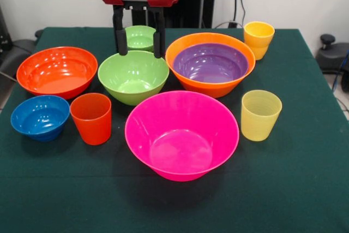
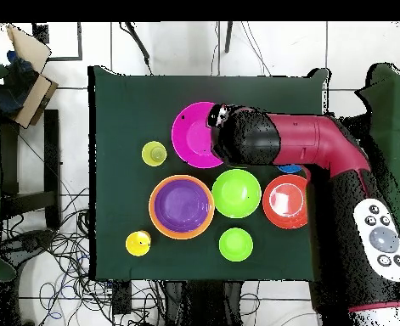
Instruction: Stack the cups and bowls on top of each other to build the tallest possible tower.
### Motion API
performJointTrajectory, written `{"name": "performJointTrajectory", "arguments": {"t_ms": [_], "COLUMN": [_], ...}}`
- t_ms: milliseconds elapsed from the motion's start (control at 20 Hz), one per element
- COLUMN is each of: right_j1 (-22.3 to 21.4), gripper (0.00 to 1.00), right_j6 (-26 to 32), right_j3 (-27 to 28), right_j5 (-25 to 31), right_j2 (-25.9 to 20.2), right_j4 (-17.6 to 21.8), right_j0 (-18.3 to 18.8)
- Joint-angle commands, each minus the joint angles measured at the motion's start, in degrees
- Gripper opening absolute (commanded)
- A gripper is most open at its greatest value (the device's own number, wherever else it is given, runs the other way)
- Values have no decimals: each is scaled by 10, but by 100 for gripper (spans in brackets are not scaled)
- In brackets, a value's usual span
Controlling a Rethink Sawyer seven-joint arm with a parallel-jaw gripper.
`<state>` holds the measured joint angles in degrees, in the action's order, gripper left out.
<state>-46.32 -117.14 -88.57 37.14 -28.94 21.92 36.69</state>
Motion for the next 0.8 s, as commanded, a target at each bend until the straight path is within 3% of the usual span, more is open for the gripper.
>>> {"name": "performJointTrajectory", "arguments": {"t_ms": [50, 150, 350, 500, 800], "right_j1": [-10, -9, 39, 73, 98], "gripper": [100, 100, 100, 100, 100], "right_j6": [112, 89, 94, 114, 126], "right_j3": [-19, -30, 9, 58, 132], "right_j5": [86, 64, 65, 102, 158], "right_j2": [-19, -10, -11, -18, -12], "right_j4": [8, 11, 22, 20, 31], "right_j0": [20, 20, 18, 16, 2]}}
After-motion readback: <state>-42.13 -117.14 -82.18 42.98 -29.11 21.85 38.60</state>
